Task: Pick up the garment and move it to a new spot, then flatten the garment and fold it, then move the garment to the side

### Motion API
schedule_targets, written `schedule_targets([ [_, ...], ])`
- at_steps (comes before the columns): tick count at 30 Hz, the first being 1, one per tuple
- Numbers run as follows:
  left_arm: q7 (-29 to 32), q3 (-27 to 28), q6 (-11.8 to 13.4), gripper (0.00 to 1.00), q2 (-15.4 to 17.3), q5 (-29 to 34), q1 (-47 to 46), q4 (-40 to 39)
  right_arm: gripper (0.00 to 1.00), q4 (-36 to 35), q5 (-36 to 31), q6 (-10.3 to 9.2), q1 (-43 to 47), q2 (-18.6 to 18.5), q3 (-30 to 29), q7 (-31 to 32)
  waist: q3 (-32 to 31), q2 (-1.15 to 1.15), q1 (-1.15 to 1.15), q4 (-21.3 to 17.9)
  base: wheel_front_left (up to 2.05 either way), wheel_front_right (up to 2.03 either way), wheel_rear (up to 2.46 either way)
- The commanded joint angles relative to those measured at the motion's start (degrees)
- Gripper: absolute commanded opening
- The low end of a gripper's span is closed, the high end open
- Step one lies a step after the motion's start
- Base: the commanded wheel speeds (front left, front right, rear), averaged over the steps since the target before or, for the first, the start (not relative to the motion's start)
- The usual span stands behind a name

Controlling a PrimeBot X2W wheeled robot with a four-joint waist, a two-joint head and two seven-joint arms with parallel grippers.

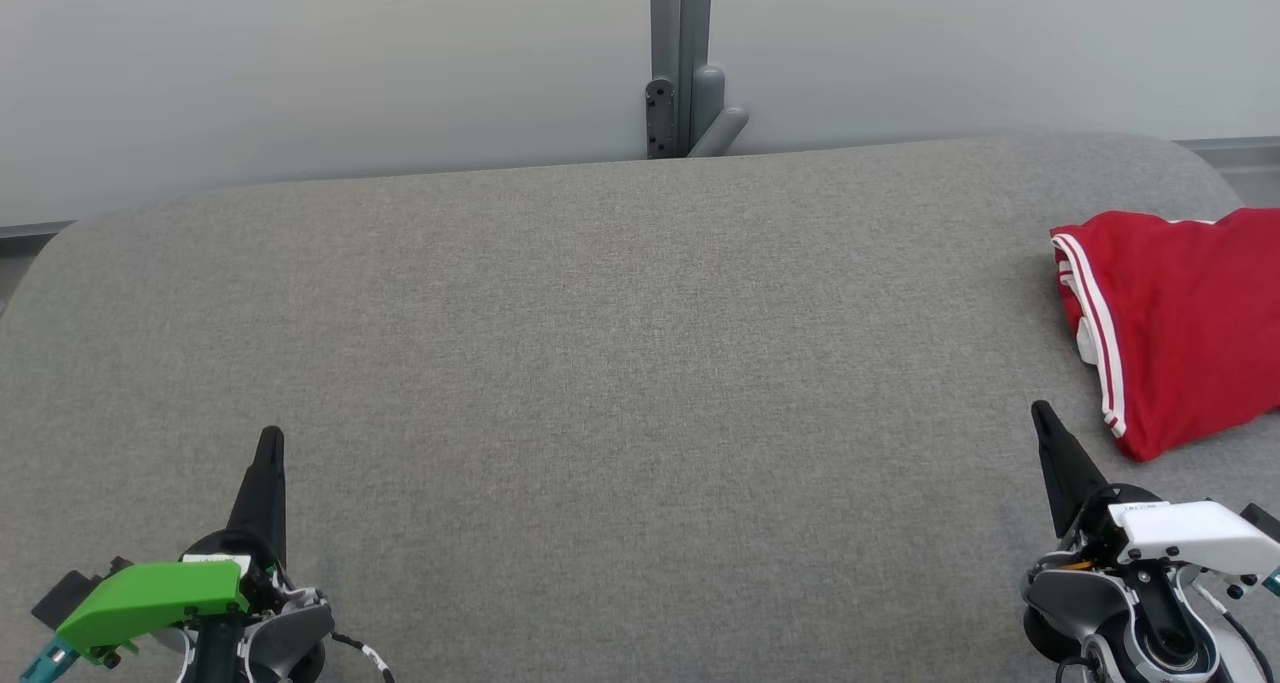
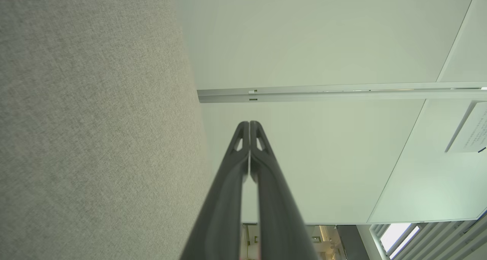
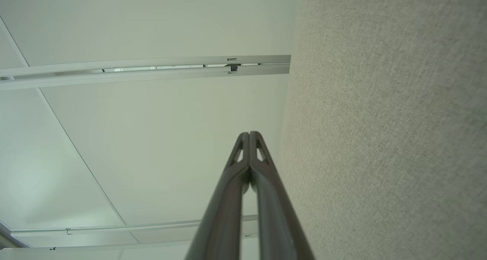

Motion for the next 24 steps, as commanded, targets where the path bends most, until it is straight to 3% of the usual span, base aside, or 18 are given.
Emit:
schedule_targets([
  [1,0.1,0.2,-0.4,0.00,0.4,-0.1,-0.8,-0.1,0.00,-0.2,0.4,0.02,-0.6,-0.3,-0.1,0.3,0.0,0.21,0.00,0.0,0.00,0.00,0.00],
  [24,0.1,0.2,-0.4,0.00,0.4,-0.1,-0.8,-0.1,0.00,-0.2,0.4,0.02,-0.6,-0.3,-0.1,0.3,0.0,0.21,0.00,0.0,0.00,0.00,0.00],
])
